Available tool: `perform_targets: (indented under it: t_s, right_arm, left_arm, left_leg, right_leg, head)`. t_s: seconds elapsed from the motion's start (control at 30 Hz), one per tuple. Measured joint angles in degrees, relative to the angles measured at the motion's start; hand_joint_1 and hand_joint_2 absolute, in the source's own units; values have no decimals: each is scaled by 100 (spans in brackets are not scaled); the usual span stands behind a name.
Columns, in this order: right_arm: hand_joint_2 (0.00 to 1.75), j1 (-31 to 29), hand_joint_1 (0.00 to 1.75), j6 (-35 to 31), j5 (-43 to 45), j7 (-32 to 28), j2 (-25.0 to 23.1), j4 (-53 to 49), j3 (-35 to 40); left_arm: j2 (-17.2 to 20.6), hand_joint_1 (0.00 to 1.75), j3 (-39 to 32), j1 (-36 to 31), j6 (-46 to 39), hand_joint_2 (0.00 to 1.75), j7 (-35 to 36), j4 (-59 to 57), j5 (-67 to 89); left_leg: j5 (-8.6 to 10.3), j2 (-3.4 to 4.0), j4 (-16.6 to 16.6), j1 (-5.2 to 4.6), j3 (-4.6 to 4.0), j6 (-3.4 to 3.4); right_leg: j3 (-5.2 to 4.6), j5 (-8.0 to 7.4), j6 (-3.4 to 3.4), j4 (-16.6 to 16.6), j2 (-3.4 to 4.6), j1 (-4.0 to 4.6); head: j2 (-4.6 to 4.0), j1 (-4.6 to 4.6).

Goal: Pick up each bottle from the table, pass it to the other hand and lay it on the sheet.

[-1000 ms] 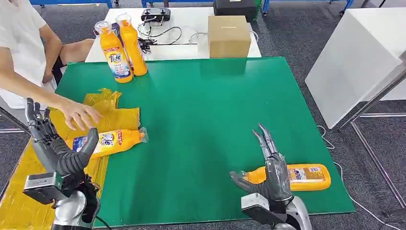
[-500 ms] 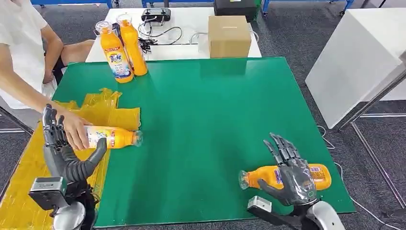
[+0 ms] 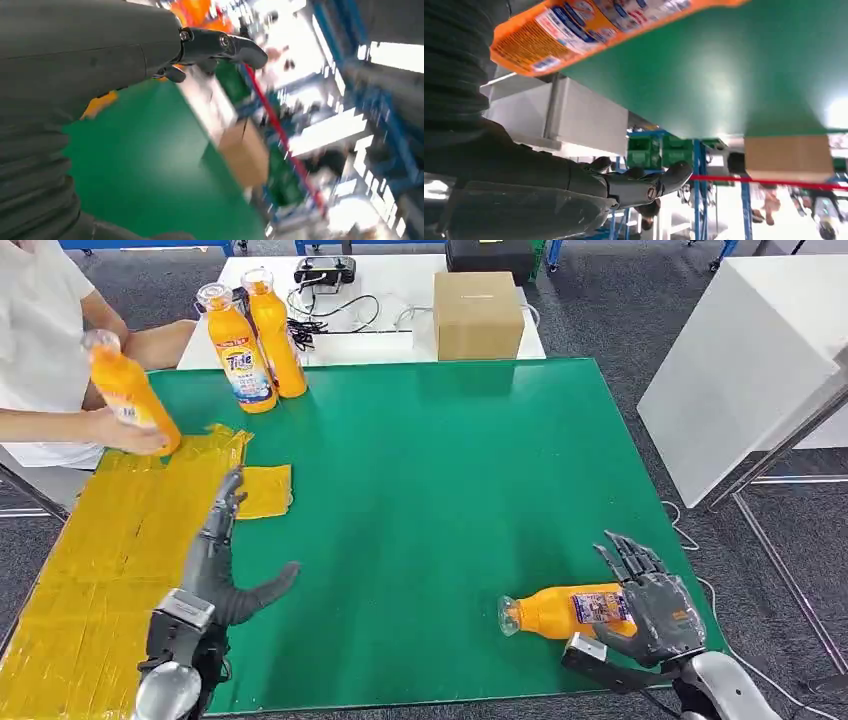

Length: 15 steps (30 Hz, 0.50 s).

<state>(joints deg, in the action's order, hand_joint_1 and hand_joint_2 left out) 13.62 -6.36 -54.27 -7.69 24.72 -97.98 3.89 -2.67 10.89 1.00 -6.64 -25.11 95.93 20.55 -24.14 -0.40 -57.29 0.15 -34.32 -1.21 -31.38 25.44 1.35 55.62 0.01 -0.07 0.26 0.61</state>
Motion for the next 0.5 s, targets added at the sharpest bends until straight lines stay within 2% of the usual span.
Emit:
perform_targets:
  t_s: [0.2,0.5]
  right_arm:
    - [175,-72,0,362,98,15,186,345,-22]
    - [175,20,0,885,658,-15,715,544,-33]
  left_arm:
    - [153,0,373,50,358,175,144,-286,334]
    - [179,0,507,26,423,175,131,-518,165]
  left_leg:
    - [0,-1,0,0,0,0]
    - [0,1,-2,-1,0,-1]
  right_leg:
    - [0,0,0,0,0,0]
    - [-1,0,0,0,0,-1]
  head:
    - [0,0]
    - [0,-2]
